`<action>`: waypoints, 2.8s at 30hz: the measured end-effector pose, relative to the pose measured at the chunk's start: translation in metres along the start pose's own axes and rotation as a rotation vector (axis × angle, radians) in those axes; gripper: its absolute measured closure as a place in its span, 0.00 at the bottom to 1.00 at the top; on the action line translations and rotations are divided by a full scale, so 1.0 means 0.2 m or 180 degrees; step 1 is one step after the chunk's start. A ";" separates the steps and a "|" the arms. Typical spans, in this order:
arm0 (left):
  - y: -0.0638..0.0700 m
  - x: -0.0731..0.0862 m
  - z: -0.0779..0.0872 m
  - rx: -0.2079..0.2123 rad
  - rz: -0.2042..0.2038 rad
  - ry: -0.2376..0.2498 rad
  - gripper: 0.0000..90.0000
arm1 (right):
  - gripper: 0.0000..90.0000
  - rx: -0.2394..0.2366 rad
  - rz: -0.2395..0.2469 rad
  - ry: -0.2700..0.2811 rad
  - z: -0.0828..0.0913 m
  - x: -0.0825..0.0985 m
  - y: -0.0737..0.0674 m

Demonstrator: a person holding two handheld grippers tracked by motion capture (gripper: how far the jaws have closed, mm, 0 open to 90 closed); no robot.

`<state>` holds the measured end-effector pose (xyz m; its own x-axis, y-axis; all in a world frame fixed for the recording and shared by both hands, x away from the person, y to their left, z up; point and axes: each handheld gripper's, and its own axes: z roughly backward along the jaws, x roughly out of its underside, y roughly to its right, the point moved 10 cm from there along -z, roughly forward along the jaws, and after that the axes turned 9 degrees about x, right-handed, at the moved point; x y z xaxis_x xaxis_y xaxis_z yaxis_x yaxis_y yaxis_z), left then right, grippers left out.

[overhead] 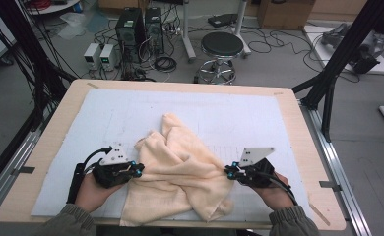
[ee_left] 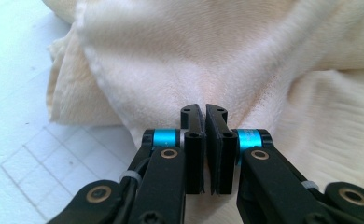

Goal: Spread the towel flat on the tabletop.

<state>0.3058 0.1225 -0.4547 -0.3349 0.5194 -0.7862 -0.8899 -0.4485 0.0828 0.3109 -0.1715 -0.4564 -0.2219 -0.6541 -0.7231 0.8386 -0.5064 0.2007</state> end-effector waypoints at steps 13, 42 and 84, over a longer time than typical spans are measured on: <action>0.20 0.05 0.16 0.0154 -0.0094 -0.0010 0.82 | 0.80 -0.0249 0.0158 0.0233 0.16 -0.07 -0.22; -0.16 0.01 -0.26 0.0127 0.0109 -0.0364 0.92 | 0.94 -0.0485 0.0054 -0.0203 -0.53 -0.18 0.00; -0.28 -0.17 -0.11 -0.0066 0.0092 0.0208 0.68 | 0.74 -0.0015 -0.0270 0.0243 -0.32 -0.19 0.24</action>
<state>0.3733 0.1135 -0.4459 -0.3389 0.4576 -0.8220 -0.8733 -0.4780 0.0940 0.3912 -0.1340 -0.4611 -0.2537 -0.5641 -0.7858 0.8209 -0.5553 0.1337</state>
